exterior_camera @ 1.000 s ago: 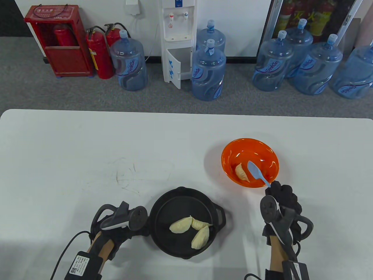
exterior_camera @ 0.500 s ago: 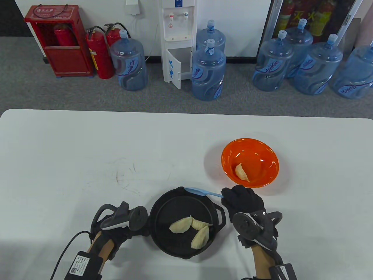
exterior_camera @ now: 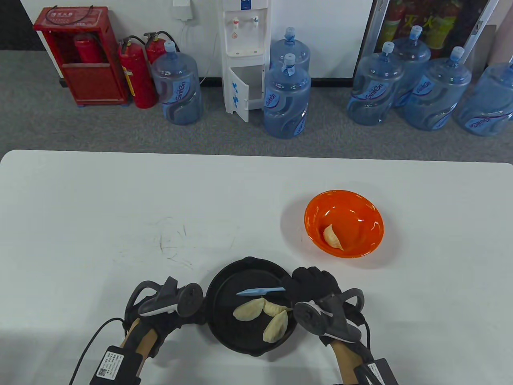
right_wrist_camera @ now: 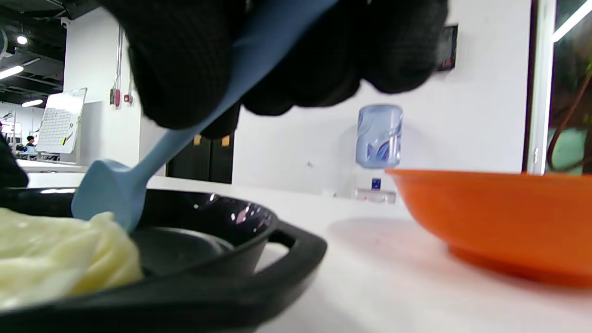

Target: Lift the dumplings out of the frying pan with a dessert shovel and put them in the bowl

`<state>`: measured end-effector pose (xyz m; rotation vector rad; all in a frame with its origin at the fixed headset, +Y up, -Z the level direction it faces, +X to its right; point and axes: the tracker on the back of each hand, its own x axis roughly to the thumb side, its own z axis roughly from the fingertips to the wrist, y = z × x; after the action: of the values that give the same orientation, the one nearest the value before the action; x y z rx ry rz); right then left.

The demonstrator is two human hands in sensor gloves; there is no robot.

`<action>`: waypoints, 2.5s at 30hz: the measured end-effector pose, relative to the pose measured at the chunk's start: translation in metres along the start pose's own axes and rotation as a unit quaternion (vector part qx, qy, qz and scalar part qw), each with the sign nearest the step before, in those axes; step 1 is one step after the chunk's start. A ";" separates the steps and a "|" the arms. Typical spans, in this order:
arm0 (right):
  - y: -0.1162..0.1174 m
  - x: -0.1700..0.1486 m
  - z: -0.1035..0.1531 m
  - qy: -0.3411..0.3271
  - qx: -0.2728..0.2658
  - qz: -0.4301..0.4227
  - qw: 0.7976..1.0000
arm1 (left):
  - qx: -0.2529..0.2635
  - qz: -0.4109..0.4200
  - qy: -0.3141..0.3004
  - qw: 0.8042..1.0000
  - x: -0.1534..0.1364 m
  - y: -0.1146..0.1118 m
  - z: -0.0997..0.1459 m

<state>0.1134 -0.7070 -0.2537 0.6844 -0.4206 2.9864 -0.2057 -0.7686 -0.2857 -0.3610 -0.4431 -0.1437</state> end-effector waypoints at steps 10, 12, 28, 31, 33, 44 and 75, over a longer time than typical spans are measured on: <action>-0.004 0.002 0.000 -0.019 0.023 -0.028 0.999 | -0.002 0.001 0.002 1.000 0.000 0.000 0.000; -0.003 0.004 -0.001 -0.023 0.030 -0.028 0.999 | -0.003 0.002 0.002 1.000 0.000 0.000 -0.001; -0.006 0.007 0.001 -0.042 0.085 -0.043 0.995 | -0.005 0.002 0.001 1.000 0.000 0.000 -0.001; -0.008 0.009 0.000 -0.049 0.104 -0.047 0.992 | -0.007 0.002 0.001 1.000 0.000 0.000 -0.001; -0.007 0.010 0.000 -0.054 0.122 -0.060 0.989 | -0.007 0.003 0.001 1.000 0.000 0.000 -0.002; -0.003 0.005 -0.001 -0.051 0.161 -0.099 0.981 | -0.008 0.002 0.002 1.000 0.000 0.001 -0.002; 0.022 -0.026 -0.004 0.023 0.253 -0.301 0.919 | -0.011 0.001 0.003 1.000 0.000 0.001 -0.002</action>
<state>0.1332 -0.7268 -0.2742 0.6172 0.5053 2.4902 -0.2045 -0.7686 -0.2871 -0.3817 -0.4349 -0.1480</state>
